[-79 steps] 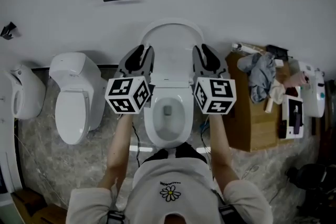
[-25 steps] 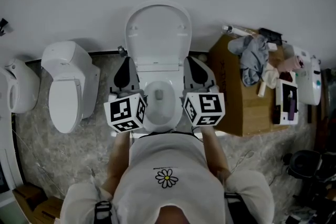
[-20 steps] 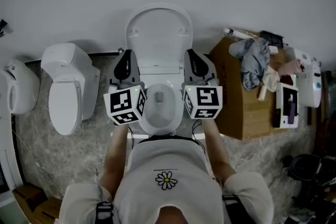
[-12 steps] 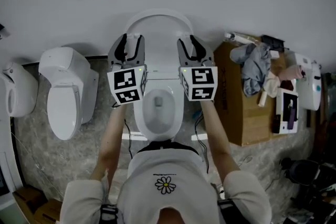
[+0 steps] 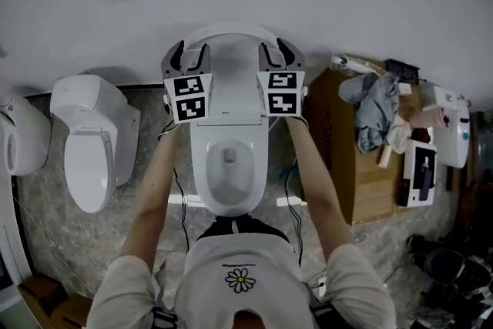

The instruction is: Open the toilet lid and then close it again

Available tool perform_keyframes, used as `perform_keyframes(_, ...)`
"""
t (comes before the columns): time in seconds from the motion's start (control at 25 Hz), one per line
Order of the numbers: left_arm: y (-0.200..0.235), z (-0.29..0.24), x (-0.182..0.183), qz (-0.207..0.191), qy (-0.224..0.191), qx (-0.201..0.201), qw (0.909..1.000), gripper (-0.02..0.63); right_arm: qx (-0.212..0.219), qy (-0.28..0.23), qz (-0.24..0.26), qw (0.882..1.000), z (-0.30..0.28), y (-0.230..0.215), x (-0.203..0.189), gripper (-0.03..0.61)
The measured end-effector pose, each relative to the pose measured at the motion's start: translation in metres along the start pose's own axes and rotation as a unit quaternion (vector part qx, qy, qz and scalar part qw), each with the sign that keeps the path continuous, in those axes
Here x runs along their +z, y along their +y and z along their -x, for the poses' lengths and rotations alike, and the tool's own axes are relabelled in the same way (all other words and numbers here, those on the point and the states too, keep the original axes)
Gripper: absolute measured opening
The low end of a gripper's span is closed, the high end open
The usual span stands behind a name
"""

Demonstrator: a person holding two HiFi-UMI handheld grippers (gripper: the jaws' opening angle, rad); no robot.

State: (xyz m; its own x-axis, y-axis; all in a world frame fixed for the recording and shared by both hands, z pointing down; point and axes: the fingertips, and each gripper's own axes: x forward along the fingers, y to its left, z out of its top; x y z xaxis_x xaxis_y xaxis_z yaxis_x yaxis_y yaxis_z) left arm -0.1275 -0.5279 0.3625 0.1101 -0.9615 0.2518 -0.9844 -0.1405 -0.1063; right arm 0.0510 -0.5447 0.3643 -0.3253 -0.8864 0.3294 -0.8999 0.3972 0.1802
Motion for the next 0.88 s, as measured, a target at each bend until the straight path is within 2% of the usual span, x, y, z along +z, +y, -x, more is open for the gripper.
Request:
perform_keyframes(0.24,0.004,-0.03,-0.016,-0.011,0.029,-0.003,0.9995,0.219,0.004,0.044,0.042,0.998,-0.033,0.001,-0.021,0.152)
perform_keyframes(0.44,0.007,-0.045,-0.026,-0.031,0.053,0.003,0.9981,0.187,-0.013,0.052,0.037,0.998,-0.043,-0.006,-0.023,0.15)
perform_keyframes(0.56,0.009,-0.05,-0.03,-0.039,0.064,0.007,0.9972,0.129,-0.018,0.056,0.038,0.998,-0.048,-0.009,-0.024,0.136)
perform_keyframes(0.72,0.009,-0.053,-0.028,-0.049,0.068,0.003,0.9964,0.121,-0.015,0.054,0.03,0.998,-0.05,-0.012,-0.023,0.121)
perform_keyframes(0.88,0.007,-0.048,-0.029,-0.047,0.07,-0.004,0.9964,0.12,-0.02,0.053,0.044,0.997,-0.045,-0.011,-0.027,0.11)
